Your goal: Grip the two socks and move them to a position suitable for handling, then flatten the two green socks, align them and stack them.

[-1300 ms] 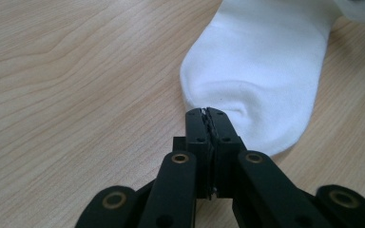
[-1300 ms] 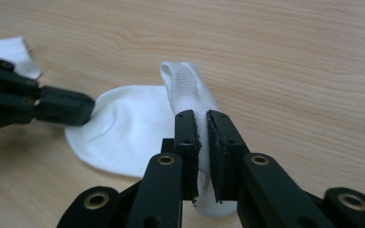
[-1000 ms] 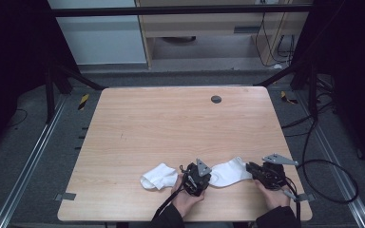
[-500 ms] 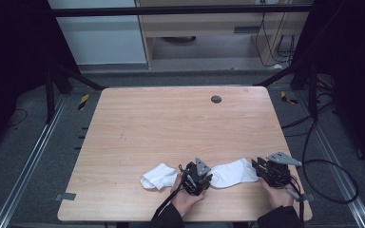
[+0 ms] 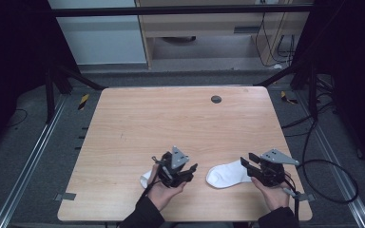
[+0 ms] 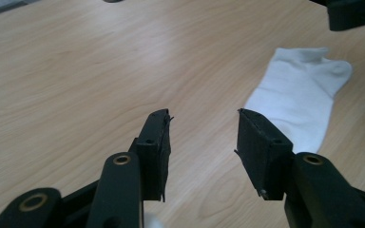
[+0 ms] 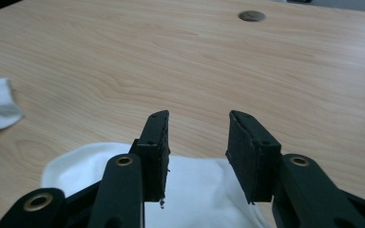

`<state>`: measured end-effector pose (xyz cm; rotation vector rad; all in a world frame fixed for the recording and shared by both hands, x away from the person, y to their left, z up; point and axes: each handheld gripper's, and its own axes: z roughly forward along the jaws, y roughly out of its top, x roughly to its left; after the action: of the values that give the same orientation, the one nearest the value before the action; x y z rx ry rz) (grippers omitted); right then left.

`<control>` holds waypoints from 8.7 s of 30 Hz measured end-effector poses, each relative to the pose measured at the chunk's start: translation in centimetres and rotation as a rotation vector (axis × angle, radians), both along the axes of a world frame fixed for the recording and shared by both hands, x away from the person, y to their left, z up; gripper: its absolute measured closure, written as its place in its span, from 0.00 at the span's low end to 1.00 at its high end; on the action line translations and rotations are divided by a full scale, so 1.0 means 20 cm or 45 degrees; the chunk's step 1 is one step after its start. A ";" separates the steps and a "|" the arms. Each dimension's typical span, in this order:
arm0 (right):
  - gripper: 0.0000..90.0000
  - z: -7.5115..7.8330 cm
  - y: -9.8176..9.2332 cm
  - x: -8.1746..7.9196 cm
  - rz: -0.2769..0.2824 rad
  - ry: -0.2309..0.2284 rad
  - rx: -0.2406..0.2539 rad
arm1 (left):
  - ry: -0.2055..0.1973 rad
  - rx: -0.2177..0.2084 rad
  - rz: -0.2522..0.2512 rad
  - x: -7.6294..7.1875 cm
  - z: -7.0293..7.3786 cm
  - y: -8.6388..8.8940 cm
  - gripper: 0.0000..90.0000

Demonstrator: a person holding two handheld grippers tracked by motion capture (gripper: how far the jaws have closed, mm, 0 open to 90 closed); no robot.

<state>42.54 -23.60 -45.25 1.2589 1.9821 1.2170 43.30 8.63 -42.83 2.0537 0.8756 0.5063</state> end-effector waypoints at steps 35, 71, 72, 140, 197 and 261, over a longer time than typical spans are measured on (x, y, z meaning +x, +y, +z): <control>0.70 -0.04 0.82 0.08 0.528 0.099 -0.117 | 0.137 0.013 0.310 -0.11 -0.18 0.71 0.62; 0.94 -0.21 1.03 0.05 0.719 0.249 -0.212 | 0.227 0.145 0.238 -0.07 -0.31 0.64 0.64; 0.94 -0.20 1.02 0.05 0.714 0.240 -0.179 | 0.228 0.145 0.237 -0.07 -0.31 0.64 0.63; 0.65 -0.19 1.07 0.46 0.248 0.144 0.018 | 0.202 0.038 0.306 -0.06 -0.26 0.65 0.68; 0.80 -0.21 0.91 0.14 0.290 0.222 0.045 | 0.153 0.126 0.386 0.12 -0.24 0.67 0.82; 0.62 -0.11 -0.19 0.09 -0.055 0.302 -0.143 | 0.219 0.101 -0.065 0.02 -0.23 -0.36 0.65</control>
<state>44.25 -27.47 -47.50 1.4363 2.1439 0.9584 43.69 1.44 -47.35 2.2113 0.9134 0.3452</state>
